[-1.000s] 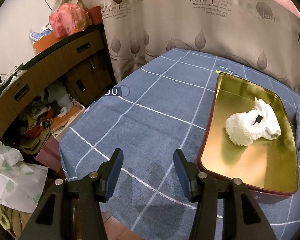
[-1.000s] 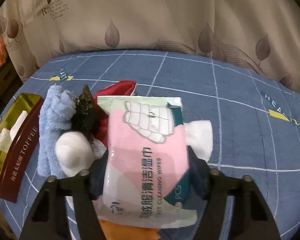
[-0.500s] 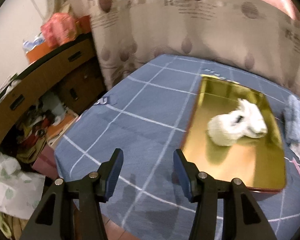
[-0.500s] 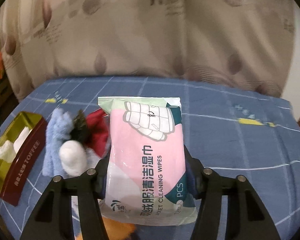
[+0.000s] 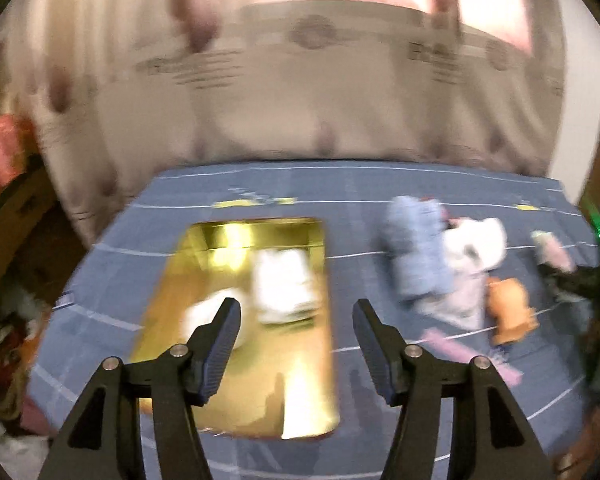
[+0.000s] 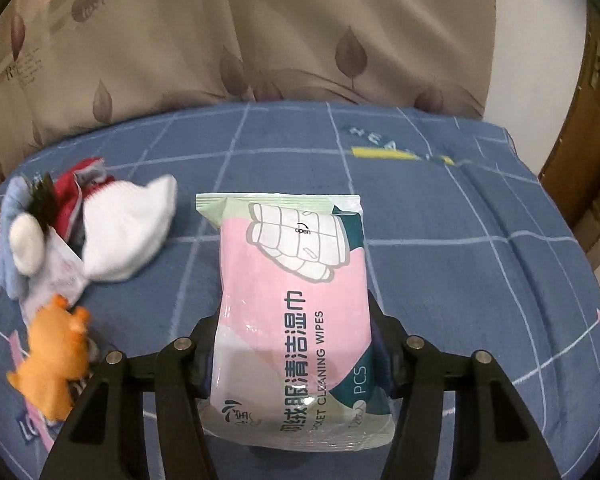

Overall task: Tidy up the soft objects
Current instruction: 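Grasp the pink wet-wipes pack with the right tool, then grasp the blue towel roll with the left tool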

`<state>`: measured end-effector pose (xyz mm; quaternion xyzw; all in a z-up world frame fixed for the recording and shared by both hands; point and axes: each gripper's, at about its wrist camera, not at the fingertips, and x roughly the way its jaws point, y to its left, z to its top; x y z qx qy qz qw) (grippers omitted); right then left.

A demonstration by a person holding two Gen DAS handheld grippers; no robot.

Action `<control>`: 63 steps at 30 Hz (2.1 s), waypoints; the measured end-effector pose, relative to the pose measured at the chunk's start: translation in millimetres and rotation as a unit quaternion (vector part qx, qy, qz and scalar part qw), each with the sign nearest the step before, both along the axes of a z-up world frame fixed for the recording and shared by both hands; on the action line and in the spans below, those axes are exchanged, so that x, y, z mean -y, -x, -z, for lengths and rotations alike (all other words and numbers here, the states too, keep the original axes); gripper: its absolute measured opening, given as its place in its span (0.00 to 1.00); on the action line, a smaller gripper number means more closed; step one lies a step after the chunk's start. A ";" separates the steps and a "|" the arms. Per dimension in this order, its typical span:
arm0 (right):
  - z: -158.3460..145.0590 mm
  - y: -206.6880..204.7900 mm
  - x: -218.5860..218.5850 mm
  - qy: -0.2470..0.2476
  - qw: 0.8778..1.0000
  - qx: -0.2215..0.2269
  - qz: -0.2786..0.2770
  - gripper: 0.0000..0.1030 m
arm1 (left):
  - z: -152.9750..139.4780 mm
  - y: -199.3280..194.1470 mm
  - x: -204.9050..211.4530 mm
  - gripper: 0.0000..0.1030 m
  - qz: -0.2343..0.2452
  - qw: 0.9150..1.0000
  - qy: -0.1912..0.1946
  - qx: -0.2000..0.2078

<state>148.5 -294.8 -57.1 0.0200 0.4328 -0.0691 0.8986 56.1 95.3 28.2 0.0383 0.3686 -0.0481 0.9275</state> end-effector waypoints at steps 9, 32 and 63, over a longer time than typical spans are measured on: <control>14.4 -4.7 -10.2 0.001 1.000 -0.018 -0.019 0.54 | 14.9 -55.1 87.3 0.58 0.096 0.994 0.015 -0.057; 16.8 -5.2 -7.3 -0.021 0.999 -0.018 -0.024 0.58 | 62.3 -137.1 90.7 0.17 0.024 0.986 0.106 -0.125; 16.8 -5.3 -8.3 -0.020 0.999 -0.019 -0.023 0.58 | -10.4 -85.8 34.0 0.14 0.035 0.988 0.128 -0.080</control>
